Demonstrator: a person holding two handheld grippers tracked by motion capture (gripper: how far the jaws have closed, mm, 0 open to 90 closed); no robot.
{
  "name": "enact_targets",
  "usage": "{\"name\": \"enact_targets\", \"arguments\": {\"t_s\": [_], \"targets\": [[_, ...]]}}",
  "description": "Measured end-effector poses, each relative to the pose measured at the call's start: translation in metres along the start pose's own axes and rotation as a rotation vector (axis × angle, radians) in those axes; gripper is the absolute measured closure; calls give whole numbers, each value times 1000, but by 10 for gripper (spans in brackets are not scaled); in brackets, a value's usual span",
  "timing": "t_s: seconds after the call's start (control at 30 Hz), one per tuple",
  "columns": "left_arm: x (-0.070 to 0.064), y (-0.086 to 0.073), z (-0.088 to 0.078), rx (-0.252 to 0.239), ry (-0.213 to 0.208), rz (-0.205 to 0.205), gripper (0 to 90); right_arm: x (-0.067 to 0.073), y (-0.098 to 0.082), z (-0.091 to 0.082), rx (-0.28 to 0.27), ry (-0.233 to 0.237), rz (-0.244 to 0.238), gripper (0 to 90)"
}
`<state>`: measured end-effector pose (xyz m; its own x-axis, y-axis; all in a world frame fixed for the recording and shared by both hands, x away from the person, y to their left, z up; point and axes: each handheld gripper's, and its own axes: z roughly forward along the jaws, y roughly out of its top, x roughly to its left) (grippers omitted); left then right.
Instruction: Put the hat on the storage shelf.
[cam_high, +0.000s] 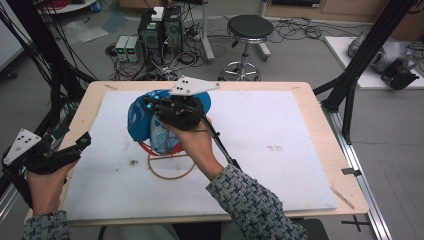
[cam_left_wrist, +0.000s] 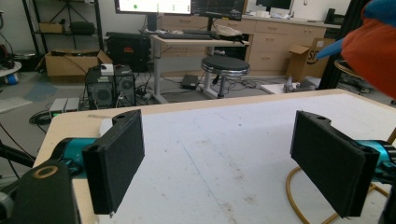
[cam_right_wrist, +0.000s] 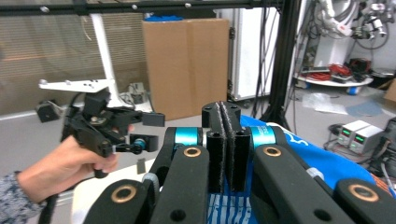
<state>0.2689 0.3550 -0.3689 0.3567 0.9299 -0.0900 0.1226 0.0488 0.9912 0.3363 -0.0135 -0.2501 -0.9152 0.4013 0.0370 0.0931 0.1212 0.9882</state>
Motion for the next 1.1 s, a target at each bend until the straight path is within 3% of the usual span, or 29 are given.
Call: {"name": "enact_targets", "arguments": {"t_s": [0.3,0.87,1.1], "targets": [[0,0,1,0,-5,-1,179,2,-1,8,36,-53,-31,873],[0,0,1,2,-7,-2,179,3,-3,3,37,-77,-55,579],[-1,0,1,3,-8,0,179,3,-2,-3,13,-83,-57,517]]}}
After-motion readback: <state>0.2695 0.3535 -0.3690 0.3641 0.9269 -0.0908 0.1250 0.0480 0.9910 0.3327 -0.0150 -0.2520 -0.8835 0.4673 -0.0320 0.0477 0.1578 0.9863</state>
